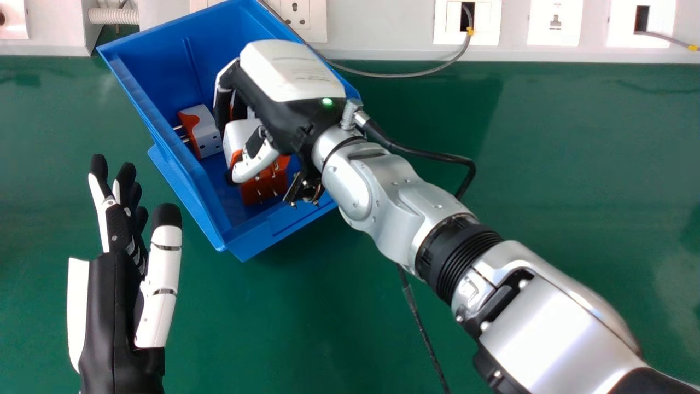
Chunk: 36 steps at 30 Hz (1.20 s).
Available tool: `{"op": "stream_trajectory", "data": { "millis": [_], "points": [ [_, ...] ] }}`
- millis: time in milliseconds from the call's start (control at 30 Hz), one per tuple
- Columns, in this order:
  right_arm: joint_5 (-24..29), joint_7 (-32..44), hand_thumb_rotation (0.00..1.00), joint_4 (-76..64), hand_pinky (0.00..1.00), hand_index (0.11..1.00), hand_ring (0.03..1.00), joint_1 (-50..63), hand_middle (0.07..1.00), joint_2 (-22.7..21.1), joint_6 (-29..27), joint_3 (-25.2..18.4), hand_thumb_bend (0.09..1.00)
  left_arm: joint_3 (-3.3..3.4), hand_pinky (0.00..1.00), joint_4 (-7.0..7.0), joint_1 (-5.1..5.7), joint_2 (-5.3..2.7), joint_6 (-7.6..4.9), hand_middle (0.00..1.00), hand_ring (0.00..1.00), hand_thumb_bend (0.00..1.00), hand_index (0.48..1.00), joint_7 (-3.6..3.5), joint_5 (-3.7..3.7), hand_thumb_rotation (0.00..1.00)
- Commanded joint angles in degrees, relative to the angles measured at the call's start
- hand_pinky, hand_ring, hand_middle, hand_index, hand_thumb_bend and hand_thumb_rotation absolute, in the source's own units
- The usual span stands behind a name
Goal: Pick all objects and put in blue box
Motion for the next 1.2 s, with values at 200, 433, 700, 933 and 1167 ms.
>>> {"op": "stream_trajectory", "data": {
  "millis": [200,433,700,933,1167],
  "points": [
    [-0.94,0.51,0.54,-1.87,0.81,0.971,0.956,-2.64,1.0,0.54,1.46,1.61,0.333,-0.21,1.0,-0.65,0.09,-0.25,-1.88,1.0,1.0,0.4,1.0,0.99,2.28,0.86],
    [-1.88,-0.65,0.52,-1.98,0.81,0.977,0.963,-1.89,1.0,0.07,1.81,2.57,0.373,-0.62,1.0,-1.39,0.57,-0.66,-0.97,1.0,1.0,0.4,1.0,1.46,2.63,0.87],
    [-2.1,-0.95,0.51,-1.98,0.8,0.971,0.948,-1.24,1.0,-0.05,2.17,2.68,0.376,-0.44,1.0,-0.81,-0.21,-0.05,-1.98,1.0,1.0,0.37,1.0,1.41,3.19,0.89],
    [-2.73,-2.75,0.31,-2.14,0.79,0.936,0.927,-0.02,0.984,-0.91,1.48,3.16,0.385,-0.7,1.0,-1.51,-0.68,-0.78,-0.38,1.0,1.0,0.38,1.0,1.92,3.83,0.9],
    [-3.43,-7.81,0.13,-4.64,0.79,0.928,0.914,3.26,0.973,-2.84,-0.41,3.67,0.363,-0.89,1.0,-2.14,-1.51,-0.69,0.8,1.0,1.0,0.36,1.0,2.12,4.17,0.9]
  ]
}}
